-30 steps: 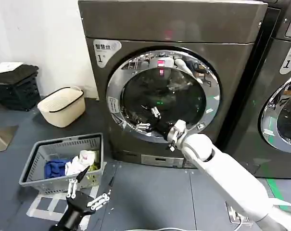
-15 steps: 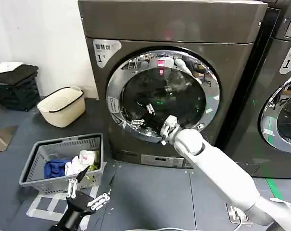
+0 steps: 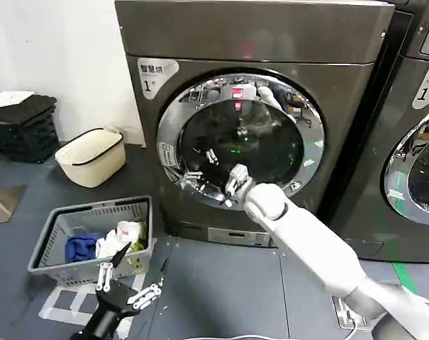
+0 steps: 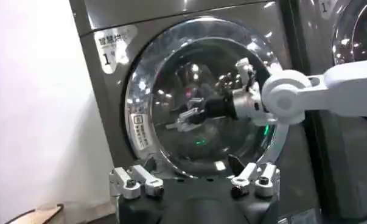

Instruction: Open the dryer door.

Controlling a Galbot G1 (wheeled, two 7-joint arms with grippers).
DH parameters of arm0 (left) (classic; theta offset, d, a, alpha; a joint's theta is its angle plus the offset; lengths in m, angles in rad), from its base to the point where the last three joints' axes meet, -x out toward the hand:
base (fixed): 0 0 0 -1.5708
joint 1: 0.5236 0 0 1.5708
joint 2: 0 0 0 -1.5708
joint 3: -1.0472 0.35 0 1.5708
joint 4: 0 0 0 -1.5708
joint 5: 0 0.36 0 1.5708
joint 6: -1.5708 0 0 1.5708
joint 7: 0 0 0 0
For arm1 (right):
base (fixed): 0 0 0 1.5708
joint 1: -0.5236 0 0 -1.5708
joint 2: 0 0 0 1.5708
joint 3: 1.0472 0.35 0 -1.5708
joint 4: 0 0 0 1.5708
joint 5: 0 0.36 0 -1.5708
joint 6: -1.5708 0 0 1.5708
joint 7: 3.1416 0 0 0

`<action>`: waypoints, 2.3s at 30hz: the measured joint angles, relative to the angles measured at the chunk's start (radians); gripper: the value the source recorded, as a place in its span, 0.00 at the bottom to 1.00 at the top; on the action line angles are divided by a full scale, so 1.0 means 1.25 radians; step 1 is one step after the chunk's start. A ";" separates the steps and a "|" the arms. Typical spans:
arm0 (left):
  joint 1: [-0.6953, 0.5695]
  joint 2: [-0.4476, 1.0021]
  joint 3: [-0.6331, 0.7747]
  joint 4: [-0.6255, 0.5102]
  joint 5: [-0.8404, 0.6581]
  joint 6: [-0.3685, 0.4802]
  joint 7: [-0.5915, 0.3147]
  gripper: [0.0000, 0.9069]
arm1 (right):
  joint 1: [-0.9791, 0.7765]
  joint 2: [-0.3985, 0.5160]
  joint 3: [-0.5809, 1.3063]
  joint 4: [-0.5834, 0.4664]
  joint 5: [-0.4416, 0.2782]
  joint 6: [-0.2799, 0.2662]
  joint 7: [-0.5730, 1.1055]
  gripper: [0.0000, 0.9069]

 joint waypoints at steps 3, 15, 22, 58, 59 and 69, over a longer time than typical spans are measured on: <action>0.001 0.000 0.000 -0.002 0.000 0.000 0.000 1.00 | 0.004 0.011 -0.003 -0.011 0.000 0.001 -0.003 1.00; 0.004 -0.001 -0.002 -0.007 0.000 0.000 0.000 1.00 | 0.020 0.037 -0.011 -0.045 0.000 0.006 -0.020 1.00; 0.006 -0.003 -0.002 -0.009 0.000 0.000 0.000 1.00 | 0.030 0.050 -0.017 -0.063 0.000 0.010 -0.036 1.00; 0.002 -0.005 -0.010 -0.002 -0.001 -0.003 0.000 1.00 | 0.063 0.036 -0.054 -0.086 0.094 0.060 -0.255 1.00; 0.002 -0.005 -0.013 -0.001 -0.002 -0.003 0.000 1.00 | 0.064 0.029 -0.057 -0.080 0.097 0.063 -0.267 1.00; 0.000 -0.005 -0.018 0.002 -0.003 -0.002 0.000 1.00 | 0.066 -0.032 -0.082 -0.038 0.132 0.097 -0.386 1.00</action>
